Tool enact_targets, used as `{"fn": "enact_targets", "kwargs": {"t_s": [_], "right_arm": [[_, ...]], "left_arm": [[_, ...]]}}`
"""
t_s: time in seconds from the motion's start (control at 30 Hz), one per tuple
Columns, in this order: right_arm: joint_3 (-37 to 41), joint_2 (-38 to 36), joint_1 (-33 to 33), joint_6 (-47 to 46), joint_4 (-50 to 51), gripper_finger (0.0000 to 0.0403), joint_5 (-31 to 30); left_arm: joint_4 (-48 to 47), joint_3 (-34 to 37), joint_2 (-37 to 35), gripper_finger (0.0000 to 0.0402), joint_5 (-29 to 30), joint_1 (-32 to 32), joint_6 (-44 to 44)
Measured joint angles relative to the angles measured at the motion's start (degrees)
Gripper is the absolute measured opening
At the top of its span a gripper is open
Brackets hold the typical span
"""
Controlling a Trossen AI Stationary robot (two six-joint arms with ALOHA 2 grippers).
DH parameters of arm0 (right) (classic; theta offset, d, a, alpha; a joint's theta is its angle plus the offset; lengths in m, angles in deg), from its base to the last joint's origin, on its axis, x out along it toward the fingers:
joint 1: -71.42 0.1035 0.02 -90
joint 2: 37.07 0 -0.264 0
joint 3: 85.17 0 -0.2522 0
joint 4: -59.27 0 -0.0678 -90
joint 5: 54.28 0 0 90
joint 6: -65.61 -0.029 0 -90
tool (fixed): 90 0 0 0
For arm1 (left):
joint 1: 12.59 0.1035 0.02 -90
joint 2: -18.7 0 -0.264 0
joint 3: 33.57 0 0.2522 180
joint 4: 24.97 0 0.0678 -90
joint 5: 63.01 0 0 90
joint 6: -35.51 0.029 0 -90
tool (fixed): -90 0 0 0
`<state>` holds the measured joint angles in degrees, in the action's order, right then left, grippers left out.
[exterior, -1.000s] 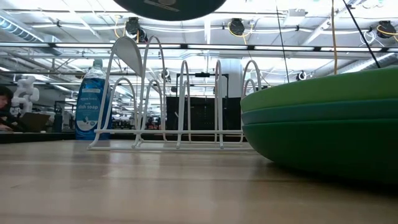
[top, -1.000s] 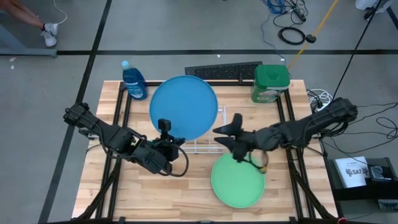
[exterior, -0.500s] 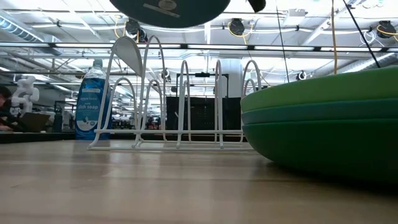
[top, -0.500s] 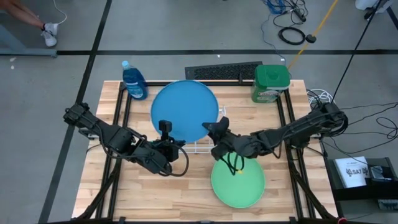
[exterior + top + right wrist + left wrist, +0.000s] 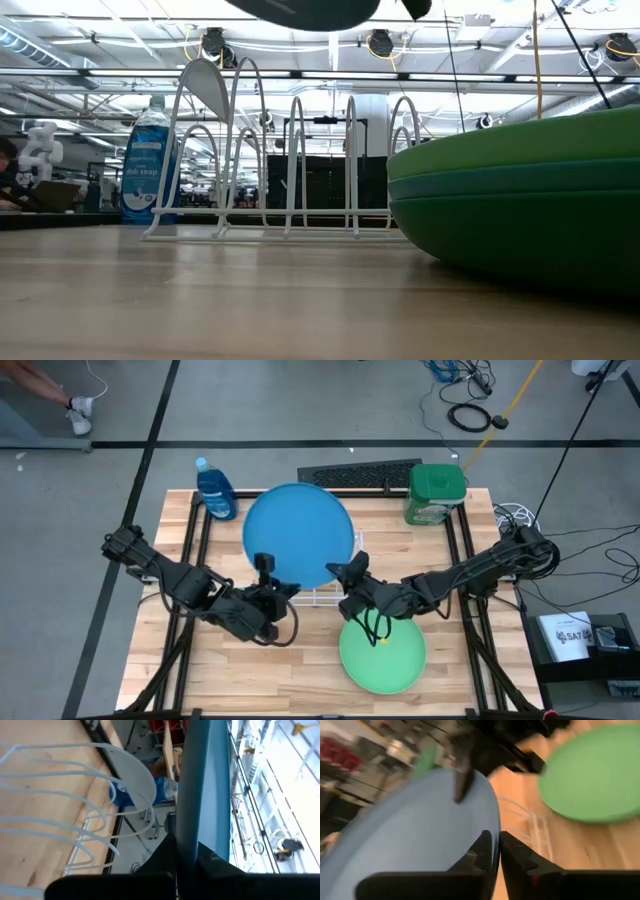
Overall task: Sort dishes
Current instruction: Put the blue plate in the dish rack
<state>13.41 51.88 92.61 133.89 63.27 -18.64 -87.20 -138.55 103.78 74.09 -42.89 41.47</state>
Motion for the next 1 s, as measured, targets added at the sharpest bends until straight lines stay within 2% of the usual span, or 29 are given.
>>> {"fn": "enact_targets", "kwargs": {"t_s": [0.3,0.37,0.53,0.6,0.77,0.9,1.0], "right_arm": [[-0.15,-0.09,0.28,-2.17,-0.75,0.0006,-5.15],[-0.14,-0.07,0.31,-3.35,-0.73,0.0006,-6.12],[-0.11,-0.07,0.60,-5.09,-2.64,0.0006,-8.92],[-0.11,-0.07,0.94,-3.79,-3.84,0.0006,-9.28],[-0.11,-0.05,2.21,-0.09,-8.08,0.0006,-8.77],[-0.11,-0.05,2.51,1.27,-9.76,0.0006,-9.15],[-0.11,-0.05,2.54,1.34,-9.79,0.0006,-8.99]], "left_arm": [[3.34,-11.67,0.02,0.0129,12.67,-5.65,0.27],[4.73,-13.96,-0.04,0.0134,18.68,-7.14,-1.74],[4.48,-16.21,-0.20,0.0135,38.56,-11.42,-8.59],[3.65,-16.19,-0.20,0.0136,41.35,-13.04,-12.36],[-2.74,-16.00,-0.28,0.0136,40.69,-15.27,-26.14],[-11.44,-14.52,-0.25,0.0136,25.08,-15.26,-38.02],[-10.07,-11.64,1.30,0.0136,17.44,-14.83,-40.01]]}}
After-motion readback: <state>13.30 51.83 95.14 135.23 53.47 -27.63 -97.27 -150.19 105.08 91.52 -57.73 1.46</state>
